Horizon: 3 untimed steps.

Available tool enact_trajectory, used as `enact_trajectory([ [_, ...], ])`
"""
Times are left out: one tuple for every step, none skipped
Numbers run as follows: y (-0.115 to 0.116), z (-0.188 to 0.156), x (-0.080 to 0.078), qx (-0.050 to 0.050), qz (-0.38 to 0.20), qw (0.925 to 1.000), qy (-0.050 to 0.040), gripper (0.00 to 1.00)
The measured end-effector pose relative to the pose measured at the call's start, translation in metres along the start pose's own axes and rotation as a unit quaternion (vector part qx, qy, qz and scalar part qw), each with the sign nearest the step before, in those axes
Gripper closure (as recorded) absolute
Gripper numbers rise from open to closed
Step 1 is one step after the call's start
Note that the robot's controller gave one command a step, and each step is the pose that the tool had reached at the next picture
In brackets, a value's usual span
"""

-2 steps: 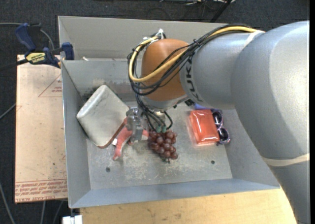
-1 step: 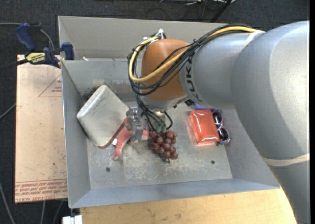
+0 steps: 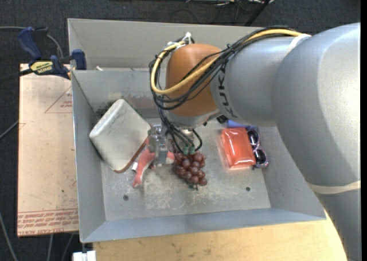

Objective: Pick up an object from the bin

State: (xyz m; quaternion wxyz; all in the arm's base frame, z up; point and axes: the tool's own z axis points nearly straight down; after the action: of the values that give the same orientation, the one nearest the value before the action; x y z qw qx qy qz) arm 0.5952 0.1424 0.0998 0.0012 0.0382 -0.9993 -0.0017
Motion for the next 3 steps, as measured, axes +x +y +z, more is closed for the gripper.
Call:
enact_trajectory([
  [0.015, -0.040, -0.024, 0.000, -0.057, 0.9984, -0.0068, 1.00],
  [-0.021, -0.043, 0.024, -0.001, -0.205, 0.9789, -0.0009, 1.00],
  [-0.021, -0.043, 0.024, -0.001, -0.204, 0.9789, -0.0008, 1.00],
])
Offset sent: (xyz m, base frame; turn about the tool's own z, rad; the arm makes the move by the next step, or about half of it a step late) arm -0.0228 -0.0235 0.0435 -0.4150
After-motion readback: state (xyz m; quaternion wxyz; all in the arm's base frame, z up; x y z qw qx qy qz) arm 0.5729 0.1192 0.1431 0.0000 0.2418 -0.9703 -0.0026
